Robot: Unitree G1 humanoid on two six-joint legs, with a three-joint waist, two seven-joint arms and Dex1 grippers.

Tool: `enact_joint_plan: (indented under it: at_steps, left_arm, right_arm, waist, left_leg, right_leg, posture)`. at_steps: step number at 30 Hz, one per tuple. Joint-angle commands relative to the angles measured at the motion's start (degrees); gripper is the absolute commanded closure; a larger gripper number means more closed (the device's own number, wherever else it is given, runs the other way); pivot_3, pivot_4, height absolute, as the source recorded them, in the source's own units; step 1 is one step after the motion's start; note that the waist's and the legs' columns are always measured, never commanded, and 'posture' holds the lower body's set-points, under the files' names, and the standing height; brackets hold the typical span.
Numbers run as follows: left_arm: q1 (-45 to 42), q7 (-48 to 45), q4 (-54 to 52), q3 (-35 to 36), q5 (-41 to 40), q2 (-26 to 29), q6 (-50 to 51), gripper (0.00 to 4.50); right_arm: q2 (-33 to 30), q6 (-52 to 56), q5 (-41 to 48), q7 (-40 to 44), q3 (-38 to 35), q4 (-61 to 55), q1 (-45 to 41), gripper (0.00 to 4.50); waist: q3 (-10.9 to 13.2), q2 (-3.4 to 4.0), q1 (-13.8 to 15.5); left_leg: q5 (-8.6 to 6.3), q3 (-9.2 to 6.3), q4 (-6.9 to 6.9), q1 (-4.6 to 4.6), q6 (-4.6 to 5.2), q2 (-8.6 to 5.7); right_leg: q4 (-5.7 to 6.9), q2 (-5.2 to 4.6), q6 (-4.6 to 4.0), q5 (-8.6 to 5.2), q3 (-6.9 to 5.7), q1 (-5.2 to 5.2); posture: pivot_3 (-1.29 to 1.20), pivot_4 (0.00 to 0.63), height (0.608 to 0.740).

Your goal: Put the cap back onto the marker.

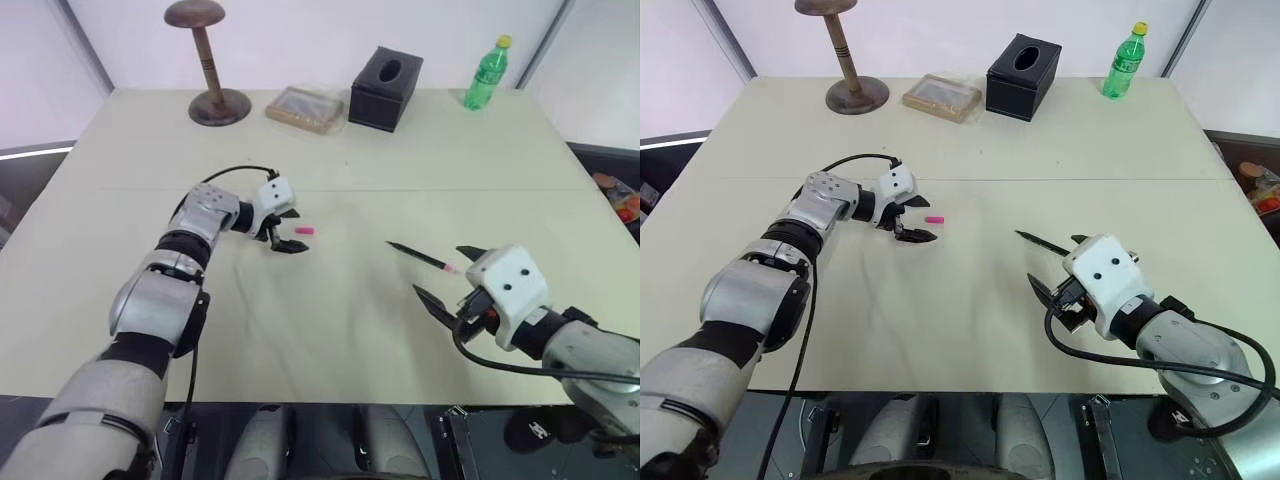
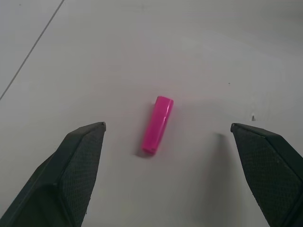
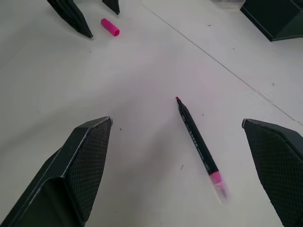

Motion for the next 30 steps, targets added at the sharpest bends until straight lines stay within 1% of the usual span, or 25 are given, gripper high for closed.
enact_joint_plan:
  at_steps: [1,6,7,9,10,11,12,14,15,16,25,30]
  left_arm:
    - [-1.4,0.5,0.1,1.1,0.6,-0.1,-0.6,0.07]
    - [-1.2,1.0,0.4,1.4,1.3,-0.3,-0.2,0.07]
    - [-1.0,1.3,0.6,1.3,1.5,-0.3,-0.1,0.31]
    - [-0.7,1.6,0.7,1.3,1.7,-0.3,0.1,0.93]
    - [-0.6,1.7,0.8,1.4,1.7,-0.2,0.2,1.38]
    - [-0.6,1.7,0.8,1.5,1.8,-0.2,0.2,1.96]
    - [-0.5,1.8,0.9,1.5,1.8,-0.2,0.1,2.4]
    - [-0.4,1.9,0.9,1.5,2.0,-0.1,0.1,3.52]
    - [-0.4,1.9,0.9,1.6,2.1,-0.1,0.1,4.04]
    - [-0.3,1.9,1.0,1.6,2.2,-0.2,0.2,4.45]
    - [-0.3,2.3,1.0,1.6,2.8,-0.5,-0.4,4.45]
    - [-0.8,-0.1,-1.2,1.9,2.1,0.7,-6.4,4.45]
  right_arm:
    - [-1.3,-1.9,2.1,-2.3,-1.6,-1.7,0.7,0.0]
    - [-2.9,-2.6,4.5,-4.7,-1.8,-1.7,1.4,0.0]
    - [-3.1,-2.6,4.8,-5.0,-1.9,-1.7,1.5,0.0]
    - [-3.5,-2.7,5.3,-5.6,-1.9,-1.7,1.6,0.0]
    - [-3.7,-2.8,5.5,-5.8,-1.8,-1.7,1.6,0.0]
    - [-3.8,-2.8,5.6,-6.1,-1.7,-1.7,1.6,0.0]
    - [-3.9,-2.9,5.7,-6.2,-1.6,-1.7,1.6,0.0]
    - [-4.1,-2.9,6.0,-6.7,-1.4,-1.7,1.4,0.0]
    - [-4.3,-2.9,6.2,-6.9,-1.5,-1.7,1.4,0.0]
    - [-4.4,-2.9,6.4,-6.9,-1.7,-1.7,1.5,0.0]
    - [-5.2,-3.1,7.3,-7.6,-2.7,-1.7,2.2,0.0]
    - [-5.1,-2.2,6.6,-5.0,-2.3,-1.1,0.4,0.0]
  waist:
    - [0.0,0.0,0.0]
    - [0.0,-0.01,0.1]
    - [0.0,-0.01,0.1]
    - [0.0,-0.02,0.1]
    - [0.0,-0.02,0.1]
    - [0.0,-0.02,0.1]
    - [0.0,-0.02,0.1]
    - [0.0,-0.02,0.1]
    - [0.0,-0.02,0.0]
    - [0.0,-0.02,0.1]
    - [0.0,-0.03,0.1]
    - [0.0,-0.03,0.1]
  left_leg:
    - [0.0,0.0,0.0,0.0,0.0,0.0]
    - [0.0,0.0,0.0,0.0,0.0,0.0]
    - [0.0,0.0,0.0,0.0,0.0,0.0]
    - [0.0,0.0,0.0,0.0,0.0,0.0]
    - [0.0,0.0,0.0,0.0,0.0,0.0]
    - [0.0,0.0,0.0,0.0,0.0,0.0]
    - [0.0,0.0,0.0,0.0,0.0,0.0]
    - [0.0,0.0,0.0,0.0,0.0,0.0]
    - [0.0,0.0,0.0,0.0,0.0,0.0]
    - [0.0,0.0,0.0,0.0,0.0,0.0]
    - [0.0,0.0,0.0,0.0,0.0,0.0]
    - [0.0,0.01,0.0,0.0,0.0,0.0]
  right_leg:
    - [0.0,0.0,0.0,0.0,0.0,0.0]
    - [0.0,0.0,0.0,0.0,0.0,0.0]
    - [0.0,0.0,0.0,0.0,0.0,0.0]
    - [0.0,0.0,0.0,0.0,0.0,0.01]
    - [0.0,0.0,0.0,0.0,0.0,0.01]
    - [0.0,0.0,0.0,0.0,0.0,0.01]
    - [0.0,0.0,0.0,0.0,0.0,0.01]
    - [0.0,0.0,0.0,0.0,0.0,0.01]
    - [0.0,0.0,0.0,0.0,0.0,0.01]
    - [0.0,0.0,0.0,0.0,0.0,0.01]
    - [0.0,0.0,0.0,0.0,0.0,0.01]
    - [0.0,0.0,0.0,0.0,0.0,0.01]
  posture:
    - [0.0,0.15,0.74]
    - [0.0,0.15,0.74]
    - [0.0,0.15,0.74]
    - [0.0,0.15,0.74]
    - [0.0,0.15,0.74]
    - [0.0,0.15,0.74]
    - [0.0,0.15,0.74]
    - [0.0,0.15,0.74]
    - [0.0,0.15,0.74]
    - [0.0,0.15,0.74]
    - [0.0,0.15,0.74]
    - [0.0,0.15,0.74]
